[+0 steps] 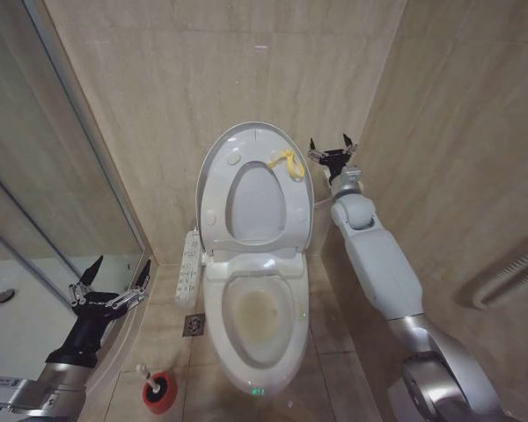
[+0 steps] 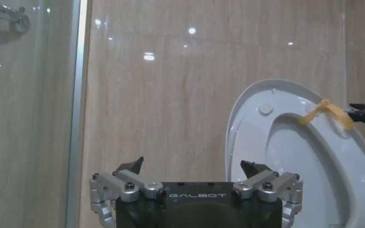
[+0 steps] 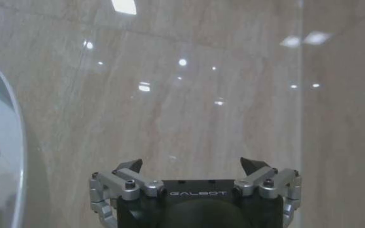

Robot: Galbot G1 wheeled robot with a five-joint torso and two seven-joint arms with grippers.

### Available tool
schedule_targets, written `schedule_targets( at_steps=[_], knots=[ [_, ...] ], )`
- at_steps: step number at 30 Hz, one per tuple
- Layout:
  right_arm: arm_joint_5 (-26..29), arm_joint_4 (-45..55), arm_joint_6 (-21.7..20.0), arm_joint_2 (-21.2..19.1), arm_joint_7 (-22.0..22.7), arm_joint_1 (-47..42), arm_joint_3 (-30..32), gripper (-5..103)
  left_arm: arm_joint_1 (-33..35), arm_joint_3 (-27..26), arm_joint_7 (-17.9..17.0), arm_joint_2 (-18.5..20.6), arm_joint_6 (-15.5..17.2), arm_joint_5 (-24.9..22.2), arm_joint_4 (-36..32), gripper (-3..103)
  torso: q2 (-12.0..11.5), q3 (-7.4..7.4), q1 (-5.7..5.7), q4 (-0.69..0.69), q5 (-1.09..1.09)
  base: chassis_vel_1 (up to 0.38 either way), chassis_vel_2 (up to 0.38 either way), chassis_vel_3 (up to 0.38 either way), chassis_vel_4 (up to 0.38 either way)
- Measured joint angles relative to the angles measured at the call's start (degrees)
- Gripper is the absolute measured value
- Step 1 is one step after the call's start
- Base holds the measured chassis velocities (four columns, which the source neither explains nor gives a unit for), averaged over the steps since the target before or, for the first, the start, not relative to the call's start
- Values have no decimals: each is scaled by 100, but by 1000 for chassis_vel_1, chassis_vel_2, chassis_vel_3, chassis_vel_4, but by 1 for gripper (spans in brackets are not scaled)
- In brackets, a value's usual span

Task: Open the toilet lid, clean the toilet bowl with a toilet brush, close the toilet lid, and flush.

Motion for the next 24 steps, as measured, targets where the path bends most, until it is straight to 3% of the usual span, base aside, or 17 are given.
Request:
schedule_targets(
  at_steps=[10, 14, 16, 24],
  knots=[
    [12, 128, -12, -66, 126, -84, -281, 100, -1, 0, 0, 0, 0, 0, 0, 100, -1, 1, 4, -2, 0, -137, 127, 129, -127],
    [72, 536, 3, -381, 115, -513, -428, 100, 0, 0, 0, 0, 0, 0, 0, 100, -1, 1, 4, 2, 1, -35, 60, 20, -27],
    [130, 903, 19, -614, 86, -906, -505, 100, 0, 0, 0, 0, 0, 0, 0, 100, -1, 0, 1, -4, 2, 0, 0, 0, 0],
    [367, 2151, -82, -1110, 145, -1849, -568, 100, 0, 0, 1, 0, 0, 0, 0, 100, 0, -1, -1, -4, 2, 11, -34, -22, 8]
  ],
)
